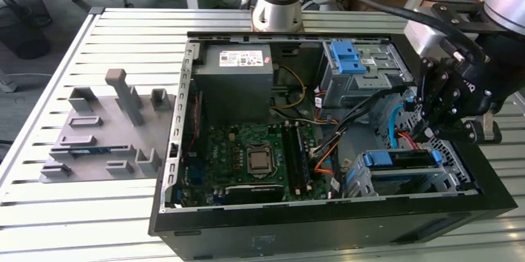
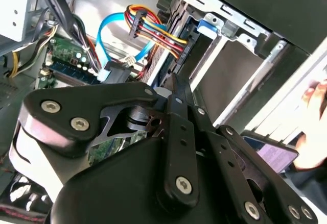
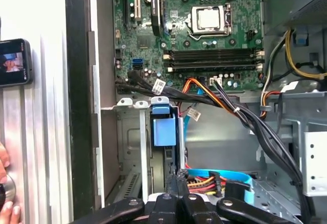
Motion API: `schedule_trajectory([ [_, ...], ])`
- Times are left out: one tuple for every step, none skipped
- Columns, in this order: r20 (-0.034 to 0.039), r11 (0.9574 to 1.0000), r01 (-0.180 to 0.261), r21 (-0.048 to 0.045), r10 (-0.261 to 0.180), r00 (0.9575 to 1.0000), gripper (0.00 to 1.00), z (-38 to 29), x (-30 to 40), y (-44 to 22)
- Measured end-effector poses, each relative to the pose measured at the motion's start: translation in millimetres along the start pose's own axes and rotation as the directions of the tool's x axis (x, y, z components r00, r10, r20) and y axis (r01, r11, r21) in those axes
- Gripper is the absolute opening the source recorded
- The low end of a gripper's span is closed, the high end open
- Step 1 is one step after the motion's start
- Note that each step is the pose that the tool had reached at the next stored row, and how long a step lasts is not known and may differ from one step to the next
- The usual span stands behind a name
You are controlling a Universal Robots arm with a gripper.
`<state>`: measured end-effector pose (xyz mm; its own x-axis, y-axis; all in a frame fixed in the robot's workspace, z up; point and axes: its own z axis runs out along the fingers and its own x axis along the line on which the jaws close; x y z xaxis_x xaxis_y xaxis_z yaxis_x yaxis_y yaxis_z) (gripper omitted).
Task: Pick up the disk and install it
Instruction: 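Insert the second disk wire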
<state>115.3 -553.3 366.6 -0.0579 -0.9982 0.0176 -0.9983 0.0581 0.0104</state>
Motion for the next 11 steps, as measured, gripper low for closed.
schedule_trajectory([
  [0.0000, 1.0000, 0.000, 0.0000, 0.000, 1.0000, 0.11, -3.7, -0.2, 0.1],
  [0.0000, 1.0000, 0.000, 0.0000, 0.000, 1.0000, 0.11, -7.7, -0.3, 0.3],
  [-0.0002, 1.0000, 0.000, 0.0000, 0.000, 1.0000, 0.11, -11.4, -0.4, 0.5],
  [-0.0001, 1.0000, 0.000, 0.0000, 0.000, 1.0000, 0.11, -14.4, -0.6, 0.8],
  [-0.0001, 1.0000, 0.000, 0.0000, 0.000, 1.0000, 0.11, -16.8, -0.6, 1.5],
  [0.0000, 1.0000, 0.000, 0.0000, 0.000, 1.0000, 0.11, -18.2, -0.7, 2.5],
  [0.0003, 1.0000, 0.000, 0.0000, 0.000, 1.0000, 0.11, -18.5, -0.9, 3.9],
  [0.0001, 1.0000, 0.000, -0.0001, 0.000, 1.0000, 0.11, -19.1, -1.1, 5.2],
  [0.0000, 1.0000, 0.000, 0.0000, 0.000, 1.0000, 0.11, -19.7, -1.4, 6.4],
  [-0.0001, 1.0000, 0.000, 0.0000, 0.000, 1.0000, 0.11, -20.6, -1.9, 7.1],
  [0.0000, 1.0000, 0.000, 0.0000, 0.000, 1.0000, 0.11, -21.7, -2.6, 7.6],
])
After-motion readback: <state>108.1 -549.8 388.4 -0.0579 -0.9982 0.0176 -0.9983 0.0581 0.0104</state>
